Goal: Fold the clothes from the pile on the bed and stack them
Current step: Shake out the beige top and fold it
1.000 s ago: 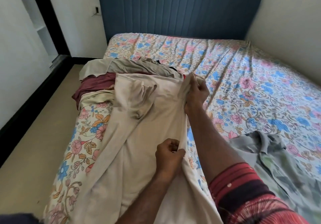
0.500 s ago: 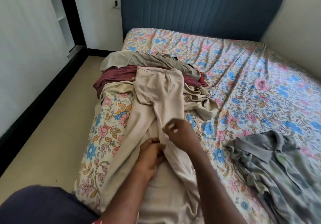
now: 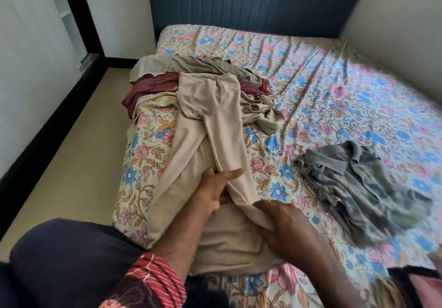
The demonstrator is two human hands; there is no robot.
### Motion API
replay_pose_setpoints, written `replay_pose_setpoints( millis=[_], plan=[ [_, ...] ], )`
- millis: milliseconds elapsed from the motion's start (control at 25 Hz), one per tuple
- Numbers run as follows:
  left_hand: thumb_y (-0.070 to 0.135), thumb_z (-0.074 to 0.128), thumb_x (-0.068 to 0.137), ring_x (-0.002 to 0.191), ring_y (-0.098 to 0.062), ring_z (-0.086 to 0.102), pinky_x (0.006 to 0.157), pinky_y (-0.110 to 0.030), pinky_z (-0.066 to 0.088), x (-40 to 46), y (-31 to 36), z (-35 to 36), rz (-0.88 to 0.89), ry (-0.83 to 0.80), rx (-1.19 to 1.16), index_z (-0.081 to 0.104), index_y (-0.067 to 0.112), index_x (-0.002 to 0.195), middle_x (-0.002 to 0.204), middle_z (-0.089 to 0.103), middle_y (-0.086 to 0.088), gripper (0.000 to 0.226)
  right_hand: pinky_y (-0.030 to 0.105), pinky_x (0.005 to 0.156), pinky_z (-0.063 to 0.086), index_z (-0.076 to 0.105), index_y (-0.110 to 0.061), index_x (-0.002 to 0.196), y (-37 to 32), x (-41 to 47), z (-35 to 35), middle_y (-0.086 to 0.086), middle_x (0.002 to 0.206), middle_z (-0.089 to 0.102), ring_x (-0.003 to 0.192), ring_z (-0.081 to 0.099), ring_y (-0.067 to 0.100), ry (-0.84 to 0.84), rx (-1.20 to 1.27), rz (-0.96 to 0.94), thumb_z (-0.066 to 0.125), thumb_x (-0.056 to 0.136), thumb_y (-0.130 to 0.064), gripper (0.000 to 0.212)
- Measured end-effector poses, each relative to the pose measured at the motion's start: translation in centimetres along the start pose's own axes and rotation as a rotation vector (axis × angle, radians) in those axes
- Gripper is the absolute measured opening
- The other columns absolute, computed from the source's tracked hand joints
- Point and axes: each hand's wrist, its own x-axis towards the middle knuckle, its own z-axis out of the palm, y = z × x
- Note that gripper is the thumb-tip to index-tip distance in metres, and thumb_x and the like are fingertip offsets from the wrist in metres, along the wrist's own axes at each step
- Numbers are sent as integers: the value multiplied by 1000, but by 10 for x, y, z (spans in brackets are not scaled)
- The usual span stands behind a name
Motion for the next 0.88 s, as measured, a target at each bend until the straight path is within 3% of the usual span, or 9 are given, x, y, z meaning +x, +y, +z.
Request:
replay_pose_setpoints(
  millis=[120, 280, 400, 520, 600, 720, 800, 880],
  plan=[
    [-10, 72, 79, 73, -29, 69, 68, -38, 60, -18, -4, -10, 44, 23, -41, 65, -5, 107, 88, 72, -18, 29, 35, 83, 53, 64, -29, 124, -43, -8, 10, -7, 108, 68, 94, 67, 19, 164, 56, -53, 60, 94, -29, 30],
    [-14, 55, 86, 76, -32, 68, 68, -39, 59, -38, 1, -62, 29, 69, -41, 67, -11, 108, 96, 70, -30, 25, 33, 89, 51, 62, -32, 130, -100, -17, 35, -8, 113, 69, 101, 66, 16, -64, 100, -244, 66, 91, -43, 41],
    [-8, 65, 87, 75, -30, 70, 65, -39, 61, -68, -15, -88, -22, 22, 171, 68, -1, 112, 91, 74, -19, 26, 22, 80, 51, 71, -31, 114, -90, -16, 30, -12, 96, 74, 81, 66, 2, -15, 232, -140, 68, 93, -48, 28],
    [-4, 77, 80, 89, -35, 74, 74, -55, 62, -87, -27, -97, -11, 12, 368, 64, 12, 112, 102, 76, -14, 38, 19, 74, 56, 73, -30, 110, -47, -4, 25, -16, 90, 73, 71, 66, -5, 97, 218, 13, 68, 97, -36, 15],
    [-5, 78, 81, 87, -31, 73, 71, -48, 63, -99, -25, -100, 33, 29, 468, 60, 13, 111, 105, 73, -16, 38, 26, 81, 59, 74, -31, 111, -15, 3, 20, -17, 96, 70, 80, 65, -6, 108, 171, 14, 69, 97, -22, 17],
    [2, 73, 90, 70, -28, 72, 64, -42, 61, -116, -9, -124, 233, 11, 564, 59, 10, 108, 90, 74, -19, 24, 36, 112, 47, 68, -40, 124, 23, 3, 22, -15, 139, 60, 121, 58, 2, -7, 85, -86, 71, 90, -7, 48],
    [7, 66, 96, 77, -24, 73, 73, -46, 62, -111, 9, -164, 548, 56, 971, 64, 17, 107, 93, 74, -8, 15, 44, 123, 29, 59, -47, 137, 33, 4, 32, -19, 162, 34, 146, 35, 4, -118, 44, -168, 71, 88, -10, 62],
    [8, 60, 98, 116, -18, 61, 95, -43, 54, -98, 19, -201, 744, 63, 1728, 60, 35, 130, 129, 61, 2, 42, 49, 126, 13, 49, -53, 145, 38, 10, 47, -23, 168, 12, 156, 5, 0, -227, -12, -283, 69, 89, -21, 67]
  ],
)
